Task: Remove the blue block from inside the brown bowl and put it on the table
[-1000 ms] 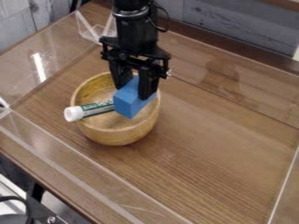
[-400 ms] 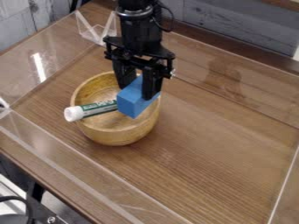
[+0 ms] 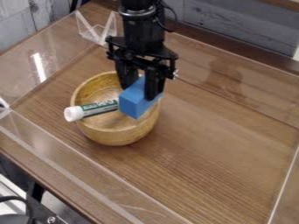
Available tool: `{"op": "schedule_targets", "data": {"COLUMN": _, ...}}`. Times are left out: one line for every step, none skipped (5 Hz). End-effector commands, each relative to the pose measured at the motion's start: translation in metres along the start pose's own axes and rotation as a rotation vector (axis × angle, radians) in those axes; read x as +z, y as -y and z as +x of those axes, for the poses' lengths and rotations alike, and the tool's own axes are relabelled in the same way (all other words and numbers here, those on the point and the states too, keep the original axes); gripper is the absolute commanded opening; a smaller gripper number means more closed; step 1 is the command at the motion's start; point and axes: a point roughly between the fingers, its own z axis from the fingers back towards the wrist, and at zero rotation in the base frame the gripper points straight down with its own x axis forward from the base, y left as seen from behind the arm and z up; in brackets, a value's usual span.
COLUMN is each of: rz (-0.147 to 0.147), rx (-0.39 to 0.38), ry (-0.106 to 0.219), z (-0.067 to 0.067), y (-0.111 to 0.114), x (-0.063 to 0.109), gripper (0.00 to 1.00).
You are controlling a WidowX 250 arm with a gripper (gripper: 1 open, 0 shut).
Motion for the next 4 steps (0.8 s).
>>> {"op": "schedule_targets", "data": {"rz": 0.012, "rx": -0.015, "ry": 0.092, "z": 0.0094, "y": 0.0035, "x": 0.0233, "gripper": 0.0}}
{"op": "schedule_targets", "data": {"rz": 0.011, "rx": -0.019, "ry": 0.093, "z": 0.0096, "y": 0.0051, "x": 0.0241, "gripper": 0.0}}
{"op": "schedule_targets", "data": {"rz": 0.011, "rx": -0.024, "ry": 0.093, "z": 0.0097, "y": 0.0065, "x": 0.0249, "gripper": 0.0}}
{"op": "schedule_targets", "data": {"rz": 0.011, "rx": -0.028, "ry": 0.094, "z": 0.0098, "y": 0.0083, "x": 0.026, "gripper": 0.0}}
